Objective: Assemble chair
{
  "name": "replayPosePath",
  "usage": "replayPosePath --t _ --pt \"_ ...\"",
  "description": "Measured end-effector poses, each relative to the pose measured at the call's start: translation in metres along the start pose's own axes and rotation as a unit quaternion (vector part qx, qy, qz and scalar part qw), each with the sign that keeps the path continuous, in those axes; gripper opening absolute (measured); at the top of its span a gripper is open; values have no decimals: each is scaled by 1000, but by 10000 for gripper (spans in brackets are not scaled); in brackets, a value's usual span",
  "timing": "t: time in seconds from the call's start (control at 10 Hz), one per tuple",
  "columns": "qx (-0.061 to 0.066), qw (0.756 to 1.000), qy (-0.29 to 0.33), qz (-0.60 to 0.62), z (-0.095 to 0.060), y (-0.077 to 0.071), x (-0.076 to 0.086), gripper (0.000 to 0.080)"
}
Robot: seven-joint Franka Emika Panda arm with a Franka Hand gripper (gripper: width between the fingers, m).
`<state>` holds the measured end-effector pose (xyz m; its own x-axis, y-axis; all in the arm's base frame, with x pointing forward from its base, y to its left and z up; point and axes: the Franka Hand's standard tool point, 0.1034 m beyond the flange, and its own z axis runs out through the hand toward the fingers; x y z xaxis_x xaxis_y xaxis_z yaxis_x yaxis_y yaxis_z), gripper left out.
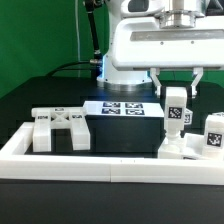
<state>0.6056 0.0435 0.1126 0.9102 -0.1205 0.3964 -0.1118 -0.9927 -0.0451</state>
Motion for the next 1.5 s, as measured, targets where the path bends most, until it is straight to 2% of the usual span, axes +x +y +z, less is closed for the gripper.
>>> replayPosePath --t 0.5,0.6,0.7,1.5 --pt "-1 1000 12 -10 4 0 -1 291" --pt "-1 999 47 -13 4 0 2 291" --pt "-1 998 59 -16 6 -1 -2 291" --pt "-5 998 51 -26 16 1 -8 291"
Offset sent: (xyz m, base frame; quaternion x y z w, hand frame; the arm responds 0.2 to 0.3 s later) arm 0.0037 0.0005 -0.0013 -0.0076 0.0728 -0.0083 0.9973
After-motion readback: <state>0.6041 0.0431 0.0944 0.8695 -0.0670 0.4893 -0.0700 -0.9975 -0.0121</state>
